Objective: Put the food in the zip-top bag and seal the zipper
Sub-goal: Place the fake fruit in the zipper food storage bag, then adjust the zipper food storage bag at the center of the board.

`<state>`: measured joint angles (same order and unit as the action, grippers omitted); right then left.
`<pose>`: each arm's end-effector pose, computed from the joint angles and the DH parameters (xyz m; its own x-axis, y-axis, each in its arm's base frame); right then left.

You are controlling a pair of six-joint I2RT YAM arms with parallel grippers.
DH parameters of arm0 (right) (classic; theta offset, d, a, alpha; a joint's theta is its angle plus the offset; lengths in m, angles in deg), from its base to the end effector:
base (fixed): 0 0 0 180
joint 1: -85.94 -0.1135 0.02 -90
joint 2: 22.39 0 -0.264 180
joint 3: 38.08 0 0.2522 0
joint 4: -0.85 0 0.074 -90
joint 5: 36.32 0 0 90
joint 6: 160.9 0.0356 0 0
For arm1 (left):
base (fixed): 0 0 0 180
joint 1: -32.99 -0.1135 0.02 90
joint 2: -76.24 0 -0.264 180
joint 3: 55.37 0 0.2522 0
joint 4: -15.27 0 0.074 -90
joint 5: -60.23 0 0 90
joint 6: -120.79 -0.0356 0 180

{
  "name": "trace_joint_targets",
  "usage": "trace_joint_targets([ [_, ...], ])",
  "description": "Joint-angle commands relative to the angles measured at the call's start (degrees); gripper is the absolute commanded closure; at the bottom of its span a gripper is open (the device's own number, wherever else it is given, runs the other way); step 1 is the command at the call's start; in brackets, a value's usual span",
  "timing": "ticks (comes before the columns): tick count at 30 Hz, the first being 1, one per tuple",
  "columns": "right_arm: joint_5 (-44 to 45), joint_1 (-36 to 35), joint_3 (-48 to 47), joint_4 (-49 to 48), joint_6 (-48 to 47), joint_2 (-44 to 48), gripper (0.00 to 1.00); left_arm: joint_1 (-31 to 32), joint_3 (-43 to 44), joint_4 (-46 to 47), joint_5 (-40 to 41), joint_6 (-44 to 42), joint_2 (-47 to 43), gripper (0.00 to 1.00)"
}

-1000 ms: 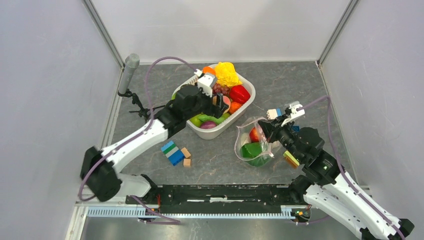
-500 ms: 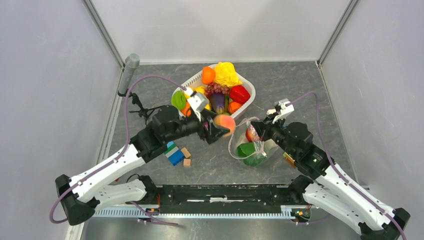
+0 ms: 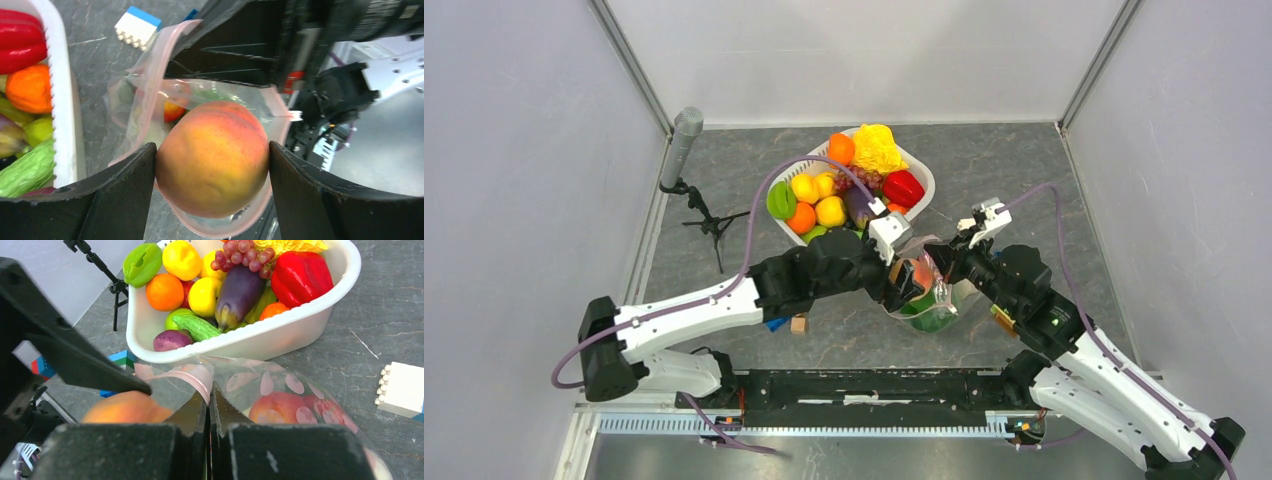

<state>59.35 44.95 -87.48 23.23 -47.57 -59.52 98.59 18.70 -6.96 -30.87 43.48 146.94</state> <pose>0.1259 0.1047 0.3072 -0.3511 0.2170 -0.9108 -0.4795 0.7939 0.3740 0.1184 -0.2628 0.3421 -0.3319 0.2001 -0.9218 0.8663 0.4515 -0.2139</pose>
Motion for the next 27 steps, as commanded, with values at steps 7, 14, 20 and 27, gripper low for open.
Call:
trace_joint_targets([
  [7, 0.47, -0.1, -3.74, -0.84, -0.46, 3.23, 0.96, 0.44, 4.89, -0.36, 10.42, -2.59, 2.83, 0.0],
  [14, 6.42, -0.08, -4.94, 0.78, -2.9, 4.3, 0.96, 0.34, 3.18, 2.32, 8.86, -3.1, -3.34, 0.0],
  [20, 20.69, -0.08, -4.93, 1.06, -2.38, 10.91, 0.96, 0.26, 0.73, 1.44, 15.9, -5.31, -8.41, 0.0],
  [27, 26.37, -0.07, -8.05, 3.88, -4.79, 12.93, 0.92, -4.75, -2.47, -2.81, 19.69, -3.55, -10.96, 0.0],
])
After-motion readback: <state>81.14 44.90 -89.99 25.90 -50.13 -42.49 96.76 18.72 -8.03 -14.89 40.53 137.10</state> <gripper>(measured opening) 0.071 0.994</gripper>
